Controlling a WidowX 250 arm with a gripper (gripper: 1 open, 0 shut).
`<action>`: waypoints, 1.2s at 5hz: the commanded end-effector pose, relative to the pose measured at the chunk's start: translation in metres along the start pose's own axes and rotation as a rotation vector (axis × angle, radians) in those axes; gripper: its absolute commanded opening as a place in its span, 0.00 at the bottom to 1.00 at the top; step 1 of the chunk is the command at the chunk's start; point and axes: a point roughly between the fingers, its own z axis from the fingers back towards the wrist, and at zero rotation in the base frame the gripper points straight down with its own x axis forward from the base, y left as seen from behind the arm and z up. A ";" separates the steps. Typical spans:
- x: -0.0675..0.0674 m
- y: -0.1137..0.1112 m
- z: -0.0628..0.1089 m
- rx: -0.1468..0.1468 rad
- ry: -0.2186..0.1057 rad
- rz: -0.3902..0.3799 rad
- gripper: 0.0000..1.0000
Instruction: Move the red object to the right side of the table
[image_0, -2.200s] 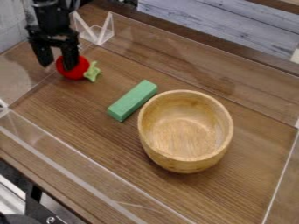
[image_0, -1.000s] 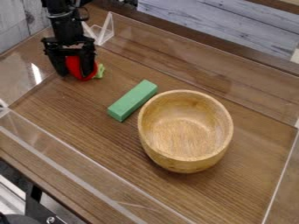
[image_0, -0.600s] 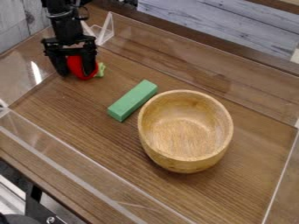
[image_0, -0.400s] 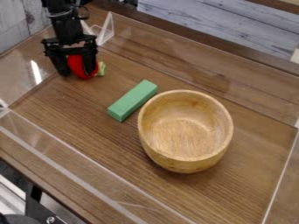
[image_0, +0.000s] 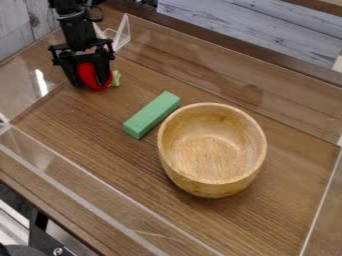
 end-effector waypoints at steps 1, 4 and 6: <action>-0.001 -0.022 0.049 -0.003 -0.118 -0.038 0.00; 0.008 -0.142 0.085 -0.045 -0.161 -0.286 0.00; -0.016 -0.197 0.037 0.012 -0.092 -0.415 0.00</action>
